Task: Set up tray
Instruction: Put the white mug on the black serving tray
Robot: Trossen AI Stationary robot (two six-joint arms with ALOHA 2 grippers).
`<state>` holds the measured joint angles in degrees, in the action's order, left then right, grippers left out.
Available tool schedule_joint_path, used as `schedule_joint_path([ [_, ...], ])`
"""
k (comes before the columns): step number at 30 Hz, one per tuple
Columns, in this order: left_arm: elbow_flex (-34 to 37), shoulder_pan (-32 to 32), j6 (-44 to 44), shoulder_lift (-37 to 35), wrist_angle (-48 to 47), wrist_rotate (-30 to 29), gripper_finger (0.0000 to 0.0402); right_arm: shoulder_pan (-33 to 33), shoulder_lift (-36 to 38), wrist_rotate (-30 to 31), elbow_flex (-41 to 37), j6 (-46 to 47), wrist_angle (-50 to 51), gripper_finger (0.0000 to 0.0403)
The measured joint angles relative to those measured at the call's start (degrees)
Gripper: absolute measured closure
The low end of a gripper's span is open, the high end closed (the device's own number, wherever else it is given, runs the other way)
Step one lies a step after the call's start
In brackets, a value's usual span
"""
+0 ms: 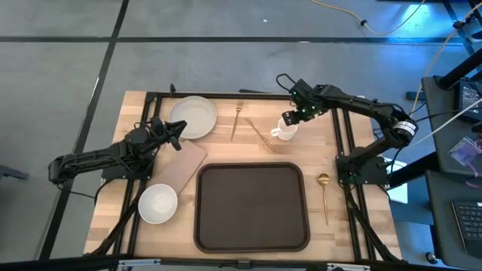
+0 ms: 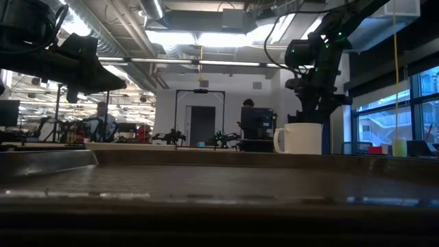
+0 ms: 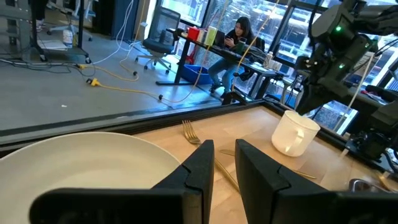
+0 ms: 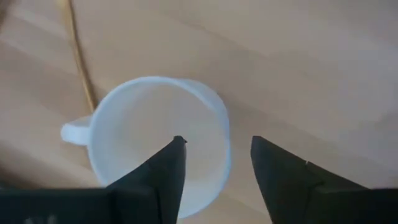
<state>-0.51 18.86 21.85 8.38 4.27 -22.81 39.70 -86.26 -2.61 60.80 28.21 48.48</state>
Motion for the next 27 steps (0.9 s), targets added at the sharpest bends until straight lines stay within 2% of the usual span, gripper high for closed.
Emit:
schedule_joint_path([
  [5,0.01,0.02,-0.02,0.00,-0.02,-0.02,0.0343,0.00,-1.55,1.71,0.00,-0.48,0.14,0.0241],
  [10,0.01,0.00,-0.04,0.00,-0.27,-0.06,0.0343,0.00,-3.00,1.51,0.00,-0.60,0.16,0.0289],
  [21,0.00,0.00,-0.07,0.00,-0.26,-0.20,0.0343,0.00,-5.68,1.50,-0.04,-7.11,-0.95,0.0387],
  [27,0.00,0.00,-0.07,0.00,-0.24,-0.24,0.0343,-0.04,-3.76,1.40,0.99,-14.68,-0.03,0.0395],
])
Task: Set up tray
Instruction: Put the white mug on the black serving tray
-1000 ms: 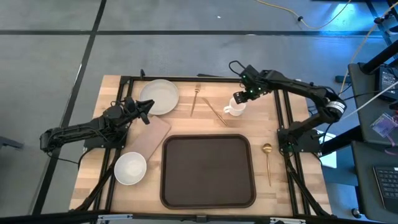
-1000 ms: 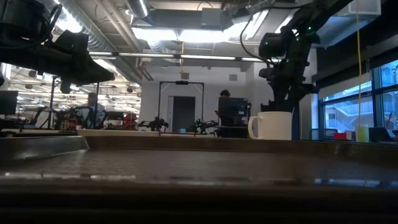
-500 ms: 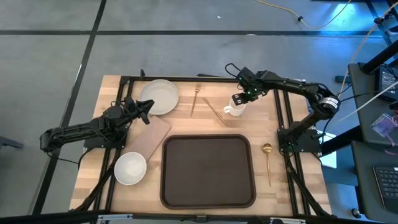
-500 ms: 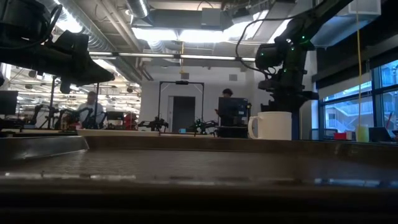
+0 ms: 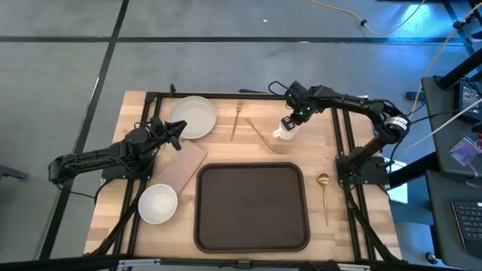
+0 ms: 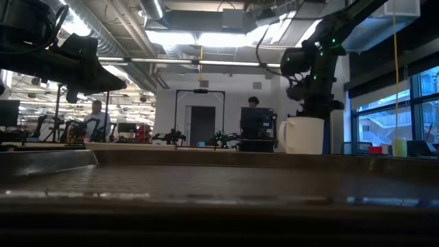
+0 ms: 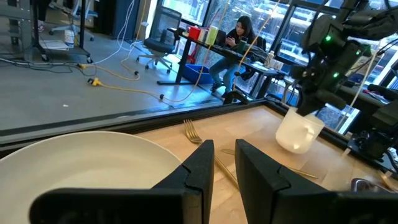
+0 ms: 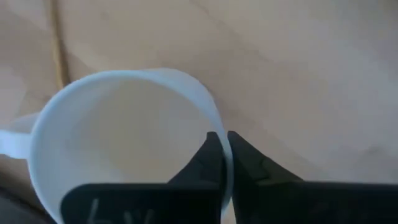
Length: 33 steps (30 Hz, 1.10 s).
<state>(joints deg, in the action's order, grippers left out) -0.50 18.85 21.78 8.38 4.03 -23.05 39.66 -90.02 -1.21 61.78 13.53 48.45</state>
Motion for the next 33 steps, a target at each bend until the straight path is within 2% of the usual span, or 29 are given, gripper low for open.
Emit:
schedule_joint_path([
  [3,0.00,0.01,0.00,0.00,0.00,0.00,0.0343,-0.91,2.08,-1.32,2.91,-6.41,2.08,0.0397],
  [7,-0.01,0.00,0.00,0.00,0.02,-0.05,0.0343,-4.91,3.87,-6.55,8.61,-25.48,9.66,0.0397],
  [9,0.01,0.00,0.00,0.00,0.02,-0.39,0.0343,-8.05,4.04,-8.29,11.62,-32.03,13.31,0.0397],
  [16,0.00,0.00,-5.50,0.00,0.04,-1.44,0.0343,-21.97,4.00,-8.20,15.98,-45.09,15.23,0.0398],
  [20,0.00,0.01,-6.51,0.00,0.04,-1.42,0.0343,-30.28,3.60,-3.39,15.98,-52.92,15.12,0.0398],
  [24,-0.01,0.00,-6.51,0.00,0.04,-1.40,0.0343,-36.14,2.93,-0.96,15.56,-56.68,12.69,0.0398],
  [33,0.01,0.00,-6.51,0.00,0.07,-1.28,0.0343,-42.07,-4.84,-3.15,14.75,-59.00,10.48,0.0395],
])
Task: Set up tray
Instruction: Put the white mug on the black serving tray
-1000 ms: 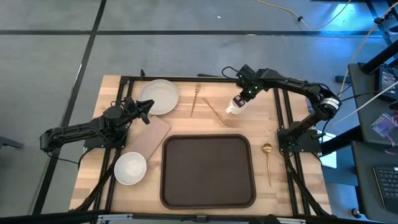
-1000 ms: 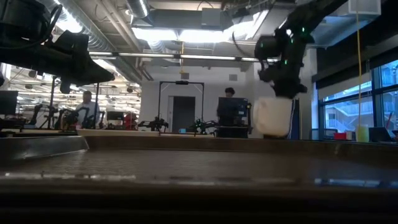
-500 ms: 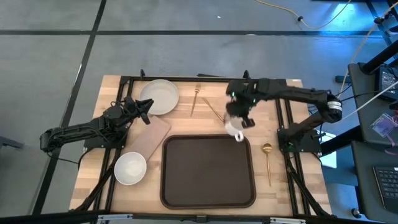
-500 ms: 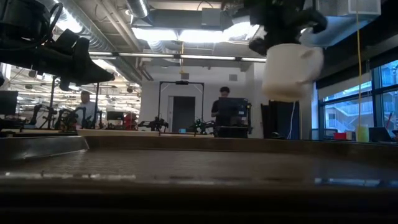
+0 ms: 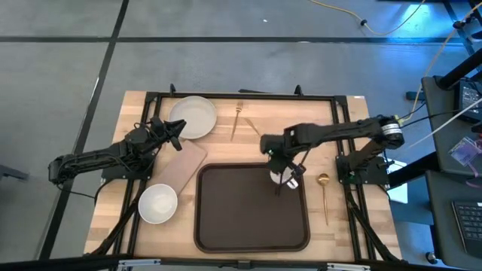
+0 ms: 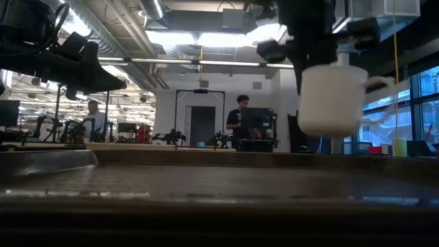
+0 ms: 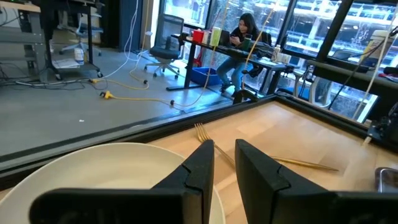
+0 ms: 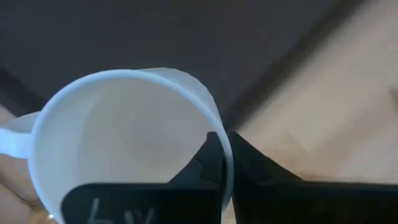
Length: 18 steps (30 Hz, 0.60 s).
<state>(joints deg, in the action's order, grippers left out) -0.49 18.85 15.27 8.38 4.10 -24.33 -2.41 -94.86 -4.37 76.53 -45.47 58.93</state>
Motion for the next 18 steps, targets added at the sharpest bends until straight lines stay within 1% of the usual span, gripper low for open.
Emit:
schedule_joint_path([
  [5,-0.02,0.02,0.00,0.00,0.00,-0.01,0.0343,-1.19,-5.94,-0.83,0.00,-0.76,0.61,0.0394],
  [9,0.00,0.02,0.00,0.00,0.00,-0.01,0.0343,-1.20,-9.08,-0.76,-0.02,-2.49,1.22,0.0393],
  [13,0.00,0.00,0.00,0.00,-0.01,-0.01,0.0343,-1.19,-10.23,-0.54,0.21,-3.31,1.24,0.0392],
  [18,-0.02,0.00,0.00,0.00,-0.02,-0.01,0.0343,-1.29,-9.83,0.96,0.04,-3.24,0.87,0.0392],
])
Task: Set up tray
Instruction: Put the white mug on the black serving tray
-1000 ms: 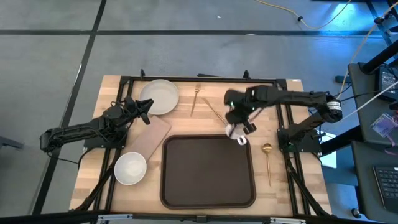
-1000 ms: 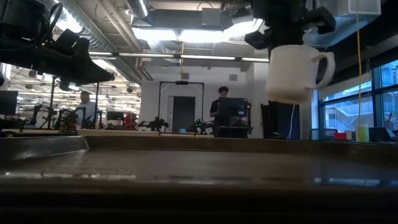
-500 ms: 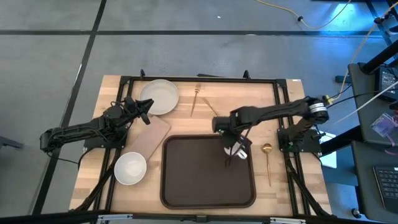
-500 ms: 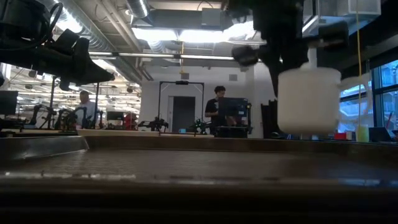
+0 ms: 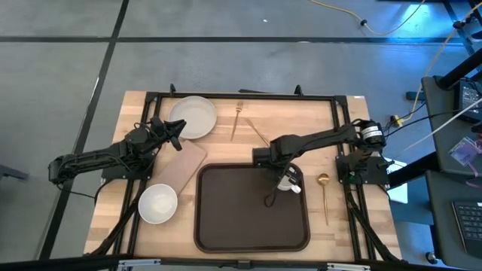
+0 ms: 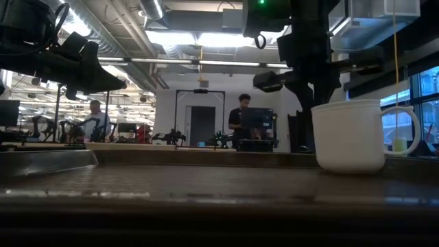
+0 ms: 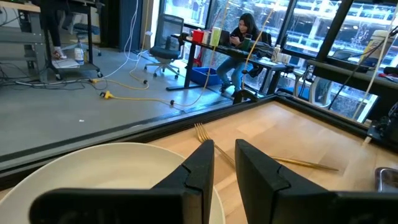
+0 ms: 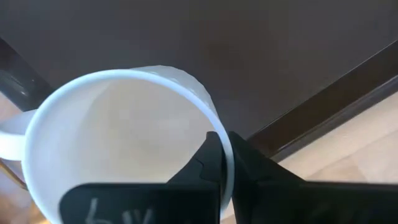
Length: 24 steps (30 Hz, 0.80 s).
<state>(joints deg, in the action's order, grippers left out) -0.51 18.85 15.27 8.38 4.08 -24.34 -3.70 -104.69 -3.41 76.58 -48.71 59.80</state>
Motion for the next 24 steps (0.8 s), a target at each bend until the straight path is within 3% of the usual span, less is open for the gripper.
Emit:
schedule_joint_path([
  [14,0.01,0.00,0.00,0.00,0.00,-0.02,0.0343,-0.23,0.55,-1.15,-0.10,3.89,-0.27,0.0389],
  [24,0.02,0.01,0.00,0.00,0.00,-0.02,0.0343,-0.26,0.55,-0.73,-0.13,4.94,-0.27,0.0331],
])
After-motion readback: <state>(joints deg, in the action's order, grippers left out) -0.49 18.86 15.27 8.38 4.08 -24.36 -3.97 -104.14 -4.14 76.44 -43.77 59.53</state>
